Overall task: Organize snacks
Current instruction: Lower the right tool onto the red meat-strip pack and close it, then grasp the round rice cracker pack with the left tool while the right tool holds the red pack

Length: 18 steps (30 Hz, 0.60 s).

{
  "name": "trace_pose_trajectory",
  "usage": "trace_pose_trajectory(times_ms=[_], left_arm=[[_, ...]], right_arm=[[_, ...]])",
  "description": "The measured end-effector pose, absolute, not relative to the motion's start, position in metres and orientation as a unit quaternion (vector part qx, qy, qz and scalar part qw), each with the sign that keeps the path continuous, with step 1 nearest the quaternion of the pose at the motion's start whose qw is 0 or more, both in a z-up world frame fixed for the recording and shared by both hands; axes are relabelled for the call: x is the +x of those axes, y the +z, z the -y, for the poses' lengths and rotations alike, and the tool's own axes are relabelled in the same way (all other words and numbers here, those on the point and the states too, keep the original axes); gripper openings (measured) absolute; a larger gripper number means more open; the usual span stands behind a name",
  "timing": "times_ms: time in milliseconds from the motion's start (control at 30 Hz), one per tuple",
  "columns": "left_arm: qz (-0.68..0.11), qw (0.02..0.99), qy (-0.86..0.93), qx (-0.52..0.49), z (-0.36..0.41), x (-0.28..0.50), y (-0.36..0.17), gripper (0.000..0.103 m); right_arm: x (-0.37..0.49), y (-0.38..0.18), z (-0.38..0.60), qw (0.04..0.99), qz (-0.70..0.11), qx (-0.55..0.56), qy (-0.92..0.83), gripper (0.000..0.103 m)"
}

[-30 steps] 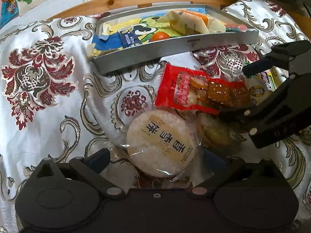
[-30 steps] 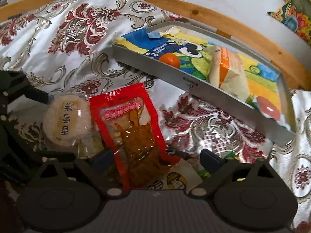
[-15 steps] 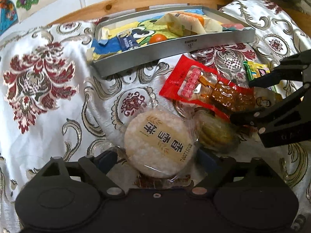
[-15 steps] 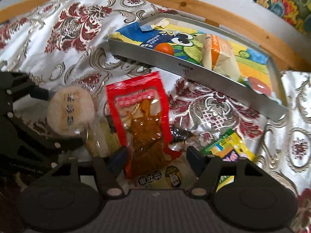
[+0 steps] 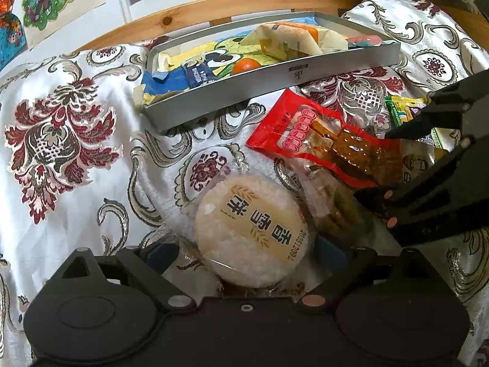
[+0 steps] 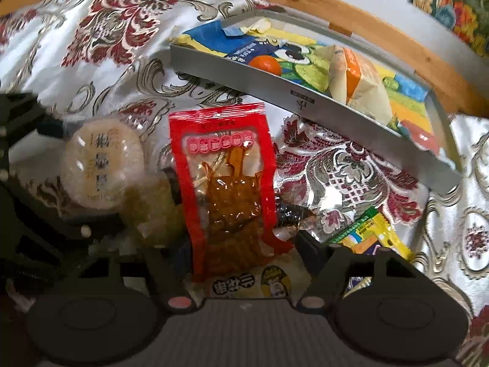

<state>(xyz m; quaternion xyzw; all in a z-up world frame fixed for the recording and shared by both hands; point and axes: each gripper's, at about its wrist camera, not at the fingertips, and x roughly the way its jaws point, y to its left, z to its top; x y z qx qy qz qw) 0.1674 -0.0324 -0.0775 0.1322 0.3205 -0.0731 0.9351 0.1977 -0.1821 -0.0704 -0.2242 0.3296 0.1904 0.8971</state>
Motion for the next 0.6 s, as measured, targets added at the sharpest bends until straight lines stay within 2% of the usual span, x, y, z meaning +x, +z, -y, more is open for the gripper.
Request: trace_pose_trajectory(times_ms=[67,167,400,600], left_arm=[[-0.316,0.936,-0.077,0.135,0.034,0.165,-0.077,0.086],[-0.308,0.938,-0.073,0.138,0.035,0.163,-0.076,0.08],[-0.292,0.941,-0.072,0.157,0.039,0.156,-0.077,0.074],[-0.275,0.943,-0.07,0.176,0.045,0.149,-0.078,0.071]], right_arm=[[0.19,-0.071,0.18,0.902,-0.316,-0.234,0.177,0.065],[0.185,-0.07,0.177,0.909,-0.313,-0.23,0.152,0.06],[0.167,-0.065,0.182,0.926,-0.294,-0.206,0.116,0.058],[0.15,-0.065,0.178,0.933,-0.253,-0.231,0.11,0.059]])
